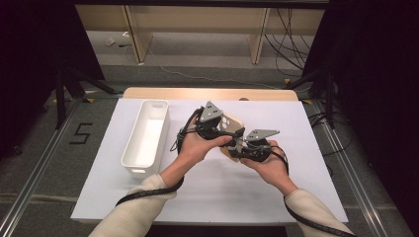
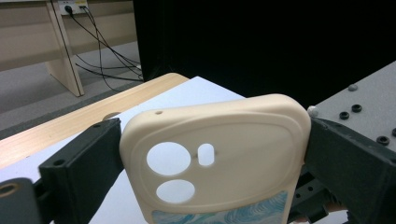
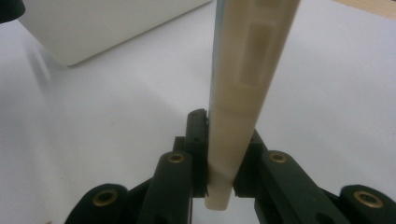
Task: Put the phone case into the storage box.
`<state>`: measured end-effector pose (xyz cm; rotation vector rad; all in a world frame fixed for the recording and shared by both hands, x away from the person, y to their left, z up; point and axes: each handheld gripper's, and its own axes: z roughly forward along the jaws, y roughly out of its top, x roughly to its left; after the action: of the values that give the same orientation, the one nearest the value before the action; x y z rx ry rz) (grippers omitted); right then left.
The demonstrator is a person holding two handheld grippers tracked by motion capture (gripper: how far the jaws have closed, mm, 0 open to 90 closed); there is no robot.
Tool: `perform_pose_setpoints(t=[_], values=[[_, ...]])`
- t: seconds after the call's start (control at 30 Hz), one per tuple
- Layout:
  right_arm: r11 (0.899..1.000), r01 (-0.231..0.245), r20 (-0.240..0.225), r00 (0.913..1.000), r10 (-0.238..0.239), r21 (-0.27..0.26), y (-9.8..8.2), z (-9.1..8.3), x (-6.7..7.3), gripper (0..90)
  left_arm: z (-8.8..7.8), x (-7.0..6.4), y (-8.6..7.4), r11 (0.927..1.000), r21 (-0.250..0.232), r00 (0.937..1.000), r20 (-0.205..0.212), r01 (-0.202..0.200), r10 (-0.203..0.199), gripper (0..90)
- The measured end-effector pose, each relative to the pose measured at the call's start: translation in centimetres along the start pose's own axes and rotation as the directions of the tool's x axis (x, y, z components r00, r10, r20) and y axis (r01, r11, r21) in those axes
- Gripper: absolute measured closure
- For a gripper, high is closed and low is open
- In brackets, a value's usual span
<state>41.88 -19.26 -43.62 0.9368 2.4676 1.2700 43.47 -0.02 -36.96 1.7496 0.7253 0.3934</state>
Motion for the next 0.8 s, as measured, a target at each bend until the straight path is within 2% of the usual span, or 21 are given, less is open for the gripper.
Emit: perform_pose_setpoints(t=[0.47,0.8], values=[[1.000,0.005,0.006,1.0000,-0.005,-0.006,0.03,0.02,0.11,80.4,0.35,-0.15,0.05,1.0000,-0.005,1.0000,0.000,0.008,-0.008,7.9],[1.000,0.011,0.018,0.9998,-0.010,-0.018,-0.01,0.08,0.21,80.0,0.17,-0.14,0.14,1.0000,-0.007,1.0000,-0.001,-0.004,0.004,9.6]])
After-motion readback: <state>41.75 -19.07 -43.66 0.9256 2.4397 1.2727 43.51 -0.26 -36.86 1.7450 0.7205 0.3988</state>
